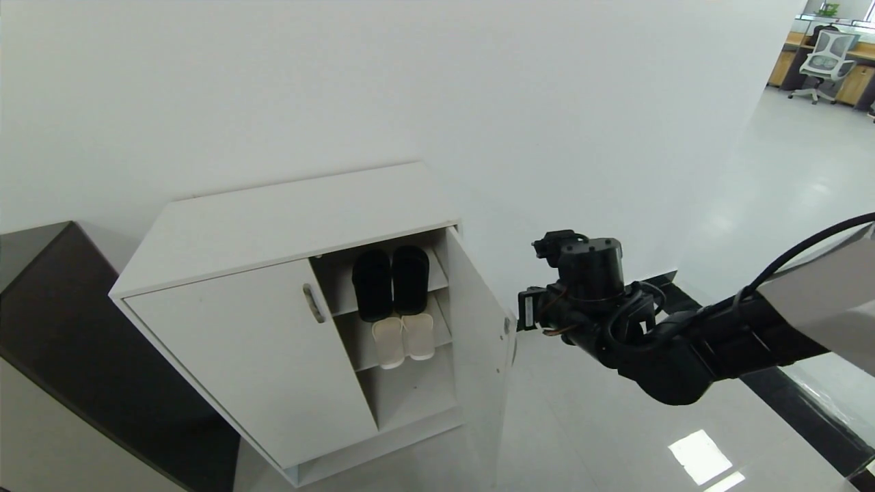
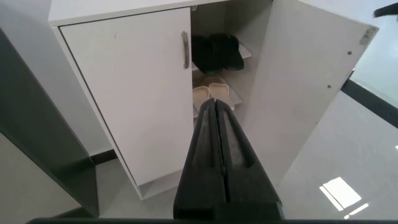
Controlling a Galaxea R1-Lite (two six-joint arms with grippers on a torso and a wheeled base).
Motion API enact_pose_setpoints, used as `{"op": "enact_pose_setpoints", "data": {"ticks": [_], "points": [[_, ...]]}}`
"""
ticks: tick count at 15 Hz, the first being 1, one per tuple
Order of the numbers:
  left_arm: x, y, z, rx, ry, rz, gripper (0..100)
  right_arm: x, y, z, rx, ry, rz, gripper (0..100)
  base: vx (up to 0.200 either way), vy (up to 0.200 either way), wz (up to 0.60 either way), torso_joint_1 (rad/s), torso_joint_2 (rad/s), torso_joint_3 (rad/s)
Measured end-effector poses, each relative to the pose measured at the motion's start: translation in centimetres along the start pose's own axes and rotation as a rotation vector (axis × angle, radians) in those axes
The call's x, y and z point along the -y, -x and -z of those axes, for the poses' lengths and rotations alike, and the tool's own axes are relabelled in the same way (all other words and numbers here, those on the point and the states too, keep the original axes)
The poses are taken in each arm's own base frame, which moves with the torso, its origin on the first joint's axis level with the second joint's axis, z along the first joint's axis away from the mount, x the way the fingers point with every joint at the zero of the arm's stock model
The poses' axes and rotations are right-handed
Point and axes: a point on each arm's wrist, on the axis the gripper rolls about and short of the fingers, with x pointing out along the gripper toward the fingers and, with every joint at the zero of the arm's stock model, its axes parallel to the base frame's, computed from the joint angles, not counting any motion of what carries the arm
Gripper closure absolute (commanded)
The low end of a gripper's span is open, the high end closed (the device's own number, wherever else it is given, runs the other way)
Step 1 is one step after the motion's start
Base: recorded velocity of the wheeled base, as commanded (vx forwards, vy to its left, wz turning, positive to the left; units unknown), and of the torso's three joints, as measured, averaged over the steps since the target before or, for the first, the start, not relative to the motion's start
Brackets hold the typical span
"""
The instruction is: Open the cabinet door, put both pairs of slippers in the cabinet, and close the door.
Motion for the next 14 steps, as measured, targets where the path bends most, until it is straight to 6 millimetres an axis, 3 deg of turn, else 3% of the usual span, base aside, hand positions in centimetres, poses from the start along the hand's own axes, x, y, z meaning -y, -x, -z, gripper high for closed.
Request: {"op": "enact_pose_setpoints", "data": {"ticks": [8,11,14], "points": [[0.0,0.0,0.0,0.000,0.001,0.001,100,-7.3,2.8,2.1,0.014,0.014,-0.202,100,0.000,0.000,0.00,0.000,0.00,0.000],[0.0,0.0,0.0,0.000,0.001,0.001,100,-7.8,3.2,2.3,0.039,0.055,-0.217,100,0.000,0.000,0.00,0.000,0.00,0.000],[0.0,0.0,0.0,0.000,0.001,0.001,100,-6.2,2.6,2.4,0.071,0.113,-0.181,100,0.000,0.000,0.00,0.000,0.00,0.000]]}}
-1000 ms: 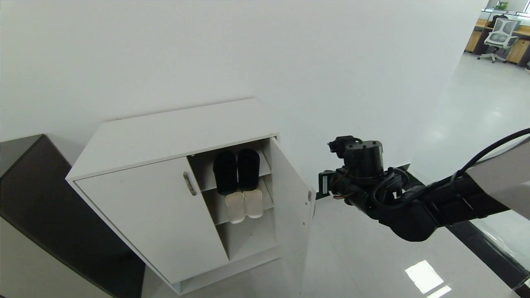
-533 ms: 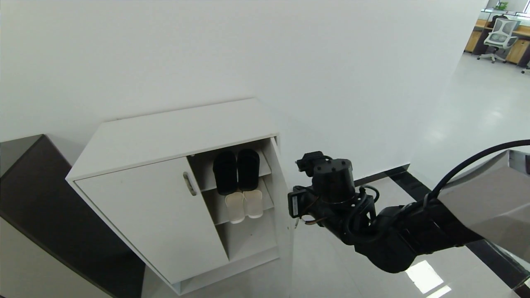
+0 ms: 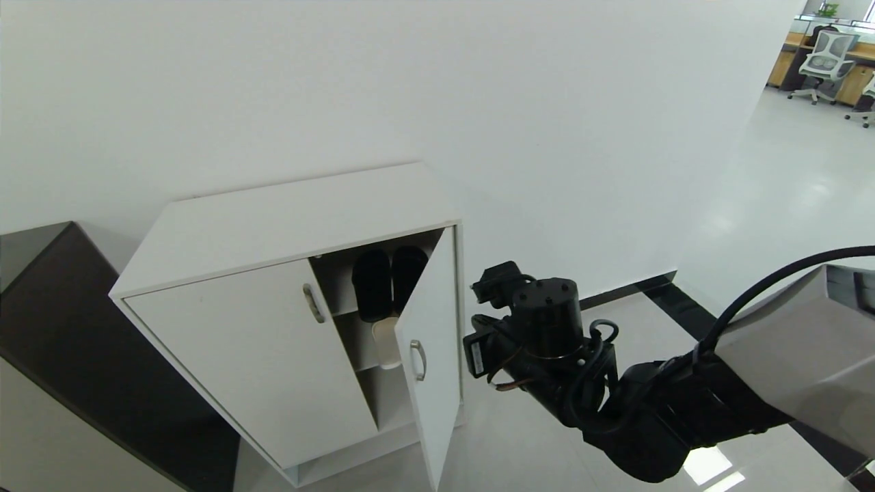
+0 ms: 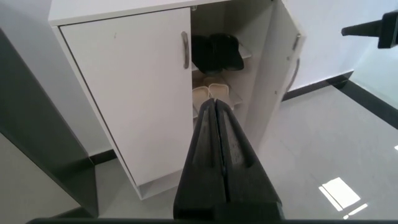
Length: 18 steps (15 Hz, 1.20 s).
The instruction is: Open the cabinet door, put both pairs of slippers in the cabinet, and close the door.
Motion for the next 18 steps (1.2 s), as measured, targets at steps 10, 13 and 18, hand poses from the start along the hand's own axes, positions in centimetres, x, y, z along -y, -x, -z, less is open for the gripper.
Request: {"op": "enact_pose_setpoints", "data": {"ticks": [10,13,18], "points": [[0.0,0.0,0.0,0.000,0.000,0.000,100,2.5,0.8,-0.4,0.055,0.019,0.053,100,0.000,0.000,0.48,0.002,0.00,0.001],[0.0,0.0,0.0,0.000,0.000,0.000,100,2.6,0.9,-0.5,0.070,0.014,0.054,100,0.000,0.000,0.60,0.002,0.00,0.007],[0.0,0.0,0.0,0.001,0.002,0.000,100,3.1,1.3,-0.5,0.130,0.056,0.050,100,0.000,0.000,0.00,0.000,0.00,0.000]]}}
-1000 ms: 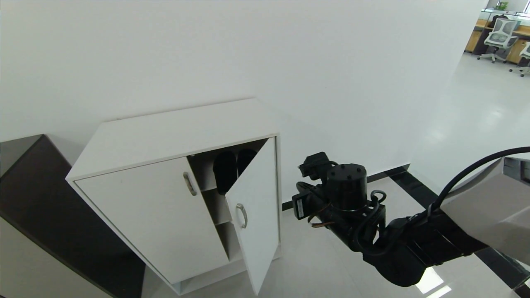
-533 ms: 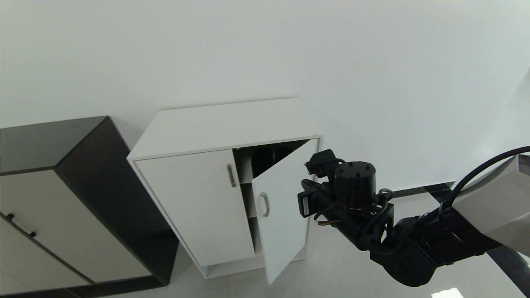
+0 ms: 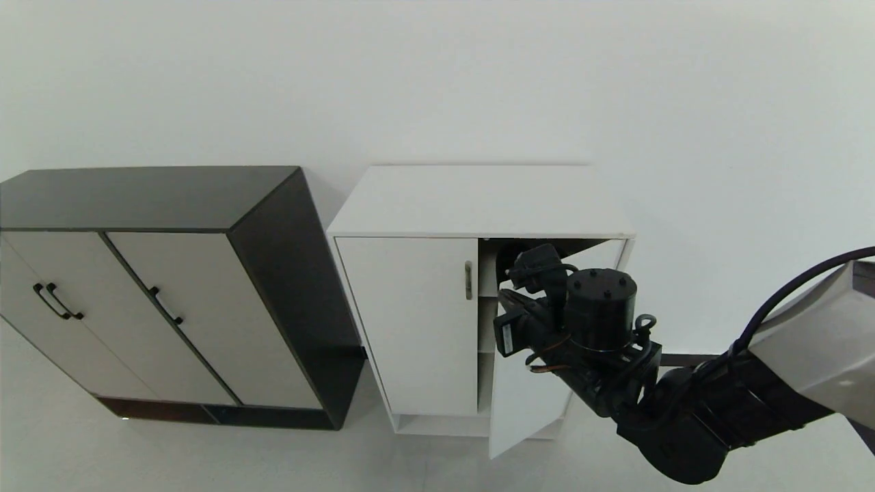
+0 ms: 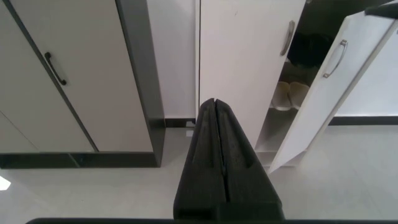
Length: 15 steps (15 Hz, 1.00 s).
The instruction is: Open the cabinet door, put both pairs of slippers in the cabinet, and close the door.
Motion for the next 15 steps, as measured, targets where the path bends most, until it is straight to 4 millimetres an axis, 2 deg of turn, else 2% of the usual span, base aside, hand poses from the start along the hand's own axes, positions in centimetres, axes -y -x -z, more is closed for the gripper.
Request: {"op": "enact_pose_setpoints", "data": {"ticks": [4,8,11,15], "points": [[0.0,0.0,0.0,0.000,0.001,0.000,100,0.8,0.4,-0.3,0.002,-0.004,0.014,100,0.000,0.000,0.00,0.000,0.00,0.000],[0.0,0.0,0.0,-0.001,0.000,0.000,100,1.5,2.5,1.5,-0.081,0.015,-0.016,100,0.000,0.000,0.00,0.000,0.00,0.000],[0.0,0.0,0.0,-0.001,-0.004,0.003,100,1.9,4.3,3.6,-0.170,-0.021,-0.021,100,0.200,0.000,0.00,-0.004,0.00,0.004],[0.0,0.0,0.0,-0.001,-0.004,0.004,100,2.1,5.1,4.1,-0.198,-0.025,-0.035,100,0.200,0.000,0.00,0.011,0.00,-0.001]]}}
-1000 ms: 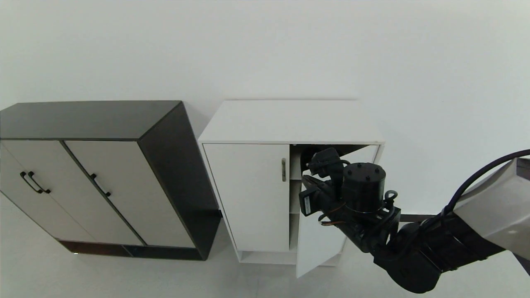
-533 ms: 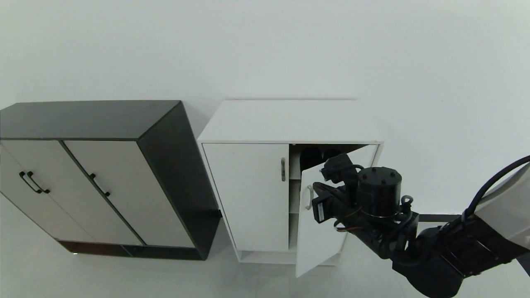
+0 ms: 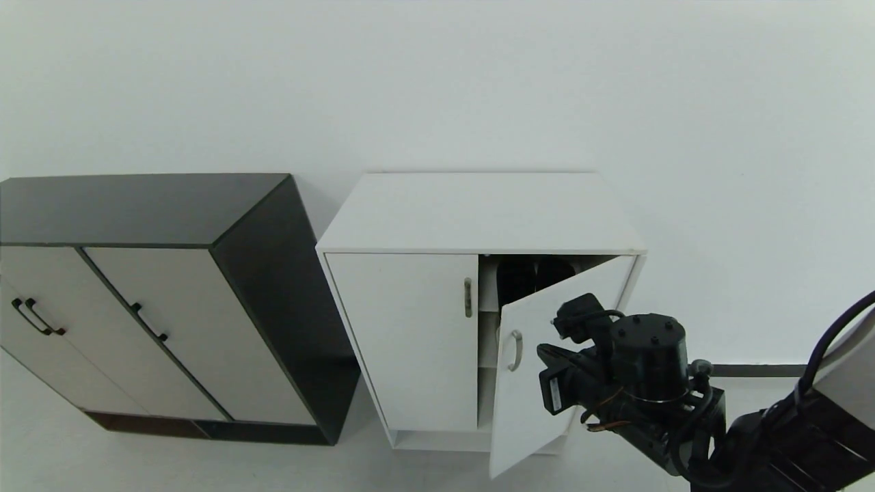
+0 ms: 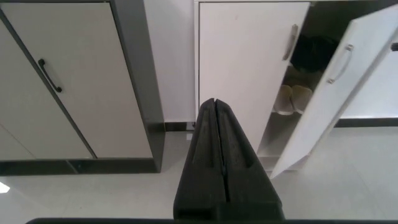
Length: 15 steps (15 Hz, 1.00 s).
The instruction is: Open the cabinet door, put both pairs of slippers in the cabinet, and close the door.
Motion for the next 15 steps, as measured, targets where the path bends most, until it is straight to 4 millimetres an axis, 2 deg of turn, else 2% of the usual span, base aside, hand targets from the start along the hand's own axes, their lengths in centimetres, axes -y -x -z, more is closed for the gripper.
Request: {"op": "enact_pose_setpoints", "data": {"ticks": [7,10,15], "points": [[0.0,0.0,0.0,0.001,0.003,0.000,100,0.0,0.9,0.0,-0.004,0.002,-0.008,100,0.000,0.000,0.00,0.000,0.00,0.000],[0.0,0.0,0.0,0.001,0.003,0.000,100,-0.1,0.1,-0.4,0.014,-0.018,-0.019,100,0.000,0.000,0.00,0.000,0.00,0.000],[0.0,0.0,0.0,0.001,0.005,0.000,100,-0.5,-2.2,-1.0,0.047,-0.032,-0.012,100,0.000,0.000,0.00,0.000,0.00,0.000]]}}
